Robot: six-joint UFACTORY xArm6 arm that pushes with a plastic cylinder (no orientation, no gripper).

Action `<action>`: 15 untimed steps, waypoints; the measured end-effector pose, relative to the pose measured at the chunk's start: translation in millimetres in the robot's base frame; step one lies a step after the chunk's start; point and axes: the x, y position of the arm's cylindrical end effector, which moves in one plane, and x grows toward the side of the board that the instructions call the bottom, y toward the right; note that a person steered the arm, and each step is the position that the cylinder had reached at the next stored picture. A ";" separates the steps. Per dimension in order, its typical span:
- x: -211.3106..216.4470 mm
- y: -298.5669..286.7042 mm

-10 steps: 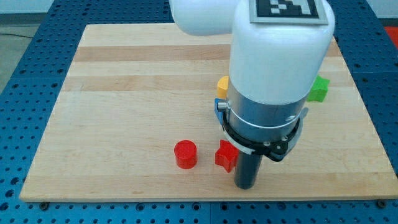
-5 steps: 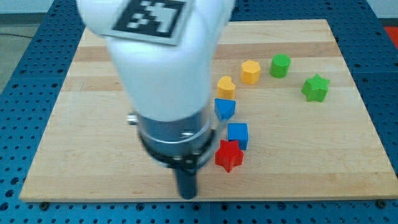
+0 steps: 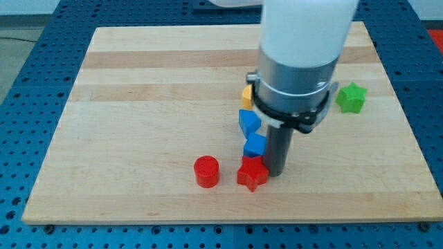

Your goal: Slide red star into red circle

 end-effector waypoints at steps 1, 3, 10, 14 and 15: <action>20.8 -13.7; 44.3 50.1; 13.3 -18.0; 23.9 -18.0; 17.1 -31.6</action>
